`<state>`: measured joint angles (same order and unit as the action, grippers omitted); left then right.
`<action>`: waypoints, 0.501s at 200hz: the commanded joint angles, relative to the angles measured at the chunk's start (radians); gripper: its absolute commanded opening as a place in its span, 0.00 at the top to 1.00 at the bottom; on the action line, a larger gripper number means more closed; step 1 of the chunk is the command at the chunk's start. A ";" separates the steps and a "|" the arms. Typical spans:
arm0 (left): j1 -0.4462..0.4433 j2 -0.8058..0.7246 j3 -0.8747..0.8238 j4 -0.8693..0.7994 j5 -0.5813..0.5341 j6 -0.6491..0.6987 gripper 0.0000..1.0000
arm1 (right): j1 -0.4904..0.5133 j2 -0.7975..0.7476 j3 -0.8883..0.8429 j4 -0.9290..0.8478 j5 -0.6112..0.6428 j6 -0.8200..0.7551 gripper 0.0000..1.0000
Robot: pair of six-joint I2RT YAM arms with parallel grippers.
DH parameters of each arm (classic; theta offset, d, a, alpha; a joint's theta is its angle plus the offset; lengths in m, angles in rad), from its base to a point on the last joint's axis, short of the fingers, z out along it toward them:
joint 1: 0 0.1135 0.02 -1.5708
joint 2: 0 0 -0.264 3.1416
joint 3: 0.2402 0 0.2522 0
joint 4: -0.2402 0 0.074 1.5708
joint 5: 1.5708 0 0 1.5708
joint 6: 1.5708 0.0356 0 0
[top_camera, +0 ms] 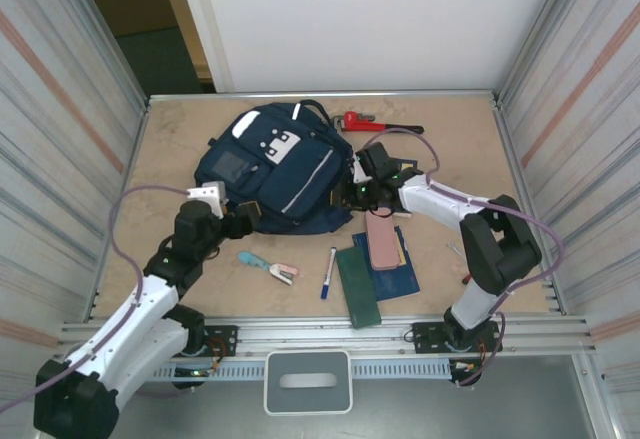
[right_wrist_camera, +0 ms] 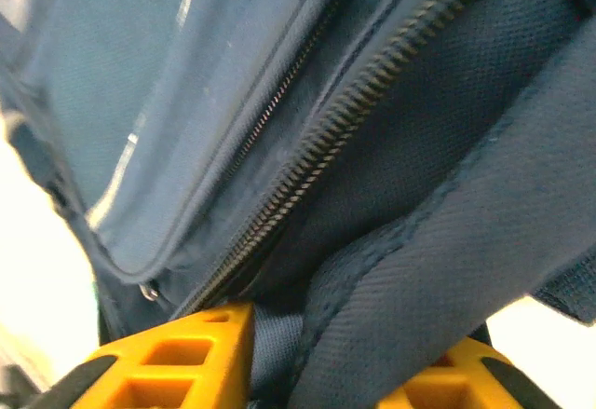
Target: Pack books, pencil case, and school supplies into a backpack
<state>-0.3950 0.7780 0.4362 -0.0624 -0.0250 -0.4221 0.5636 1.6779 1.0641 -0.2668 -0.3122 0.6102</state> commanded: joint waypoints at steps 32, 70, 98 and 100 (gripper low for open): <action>-0.223 0.469 0.361 -0.131 -0.083 0.317 0.09 | -0.029 -0.070 -0.043 0.001 0.131 -0.055 0.48; -0.296 0.803 0.615 -0.228 -0.094 0.457 0.06 | -0.028 -0.002 -0.068 0.023 0.134 -0.056 0.72; -0.309 0.965 0.747 -0.283 -0.112 0.481 0.06 | -0.027 -0.016 -0.117 0.075 0.135 -0.043 0.85; -0.309 0.973 0.753 -0.286 -0.112 0.482 0.06 | -0.027 -0.018 -0.121 0.077 0.134 -0.042 0.86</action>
<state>-0.6964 1.6684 1.0985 -0.2508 -0.0975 -0.0223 0.5327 1.6585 0.9871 -0.2310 -0.1974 0.5659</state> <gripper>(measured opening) 0.939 0.177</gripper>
